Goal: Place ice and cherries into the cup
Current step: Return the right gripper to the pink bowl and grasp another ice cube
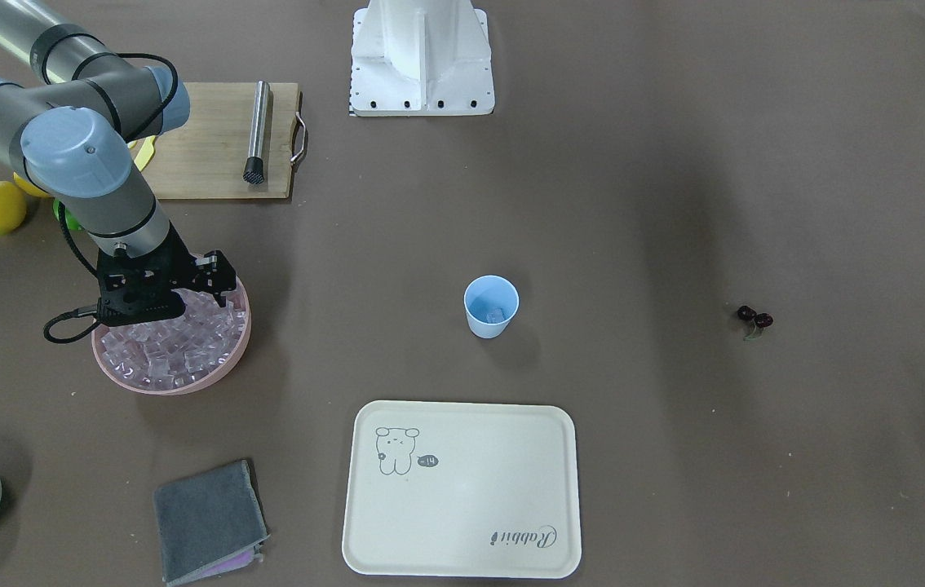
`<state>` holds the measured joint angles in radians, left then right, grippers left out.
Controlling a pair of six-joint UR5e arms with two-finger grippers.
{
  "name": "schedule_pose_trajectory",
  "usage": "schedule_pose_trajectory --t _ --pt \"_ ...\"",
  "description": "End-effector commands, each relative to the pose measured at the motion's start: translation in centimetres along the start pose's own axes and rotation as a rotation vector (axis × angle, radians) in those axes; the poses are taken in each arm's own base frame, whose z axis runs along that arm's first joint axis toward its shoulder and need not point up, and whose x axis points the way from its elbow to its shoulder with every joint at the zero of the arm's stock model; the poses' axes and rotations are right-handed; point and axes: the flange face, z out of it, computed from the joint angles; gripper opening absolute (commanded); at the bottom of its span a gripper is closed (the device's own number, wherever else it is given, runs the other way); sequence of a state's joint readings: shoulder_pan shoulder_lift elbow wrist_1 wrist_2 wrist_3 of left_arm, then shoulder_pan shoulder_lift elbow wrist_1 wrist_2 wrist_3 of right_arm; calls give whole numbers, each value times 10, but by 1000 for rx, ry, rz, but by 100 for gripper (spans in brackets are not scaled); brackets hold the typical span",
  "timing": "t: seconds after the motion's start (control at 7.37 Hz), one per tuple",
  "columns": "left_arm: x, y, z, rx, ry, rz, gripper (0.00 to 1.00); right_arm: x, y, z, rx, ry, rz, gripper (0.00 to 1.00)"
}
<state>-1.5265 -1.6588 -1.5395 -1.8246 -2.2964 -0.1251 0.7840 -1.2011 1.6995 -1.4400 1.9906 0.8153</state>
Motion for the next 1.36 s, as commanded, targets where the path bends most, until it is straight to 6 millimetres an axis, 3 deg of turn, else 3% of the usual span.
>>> schedule_pose_trajectory --t 0.0,0.27,0.41,0.54,1.22 --pt "0 0 0 1 0 0 98 3 1 2 -2 6 -7 94" --pt "-1 3 1 -3 0 -3 98 13 -9 -4 7 9 9 89" --pt "-1 3 1 -3 0 -1 98 15 -10 -5 8 11 12 76" --pt "-1 2 1 -1 0 1 98 14 -11 -6 11 10 11 72" --pt "-5 8 4 -10 -1 -6 98 6 -4 2 13 24 0 68"
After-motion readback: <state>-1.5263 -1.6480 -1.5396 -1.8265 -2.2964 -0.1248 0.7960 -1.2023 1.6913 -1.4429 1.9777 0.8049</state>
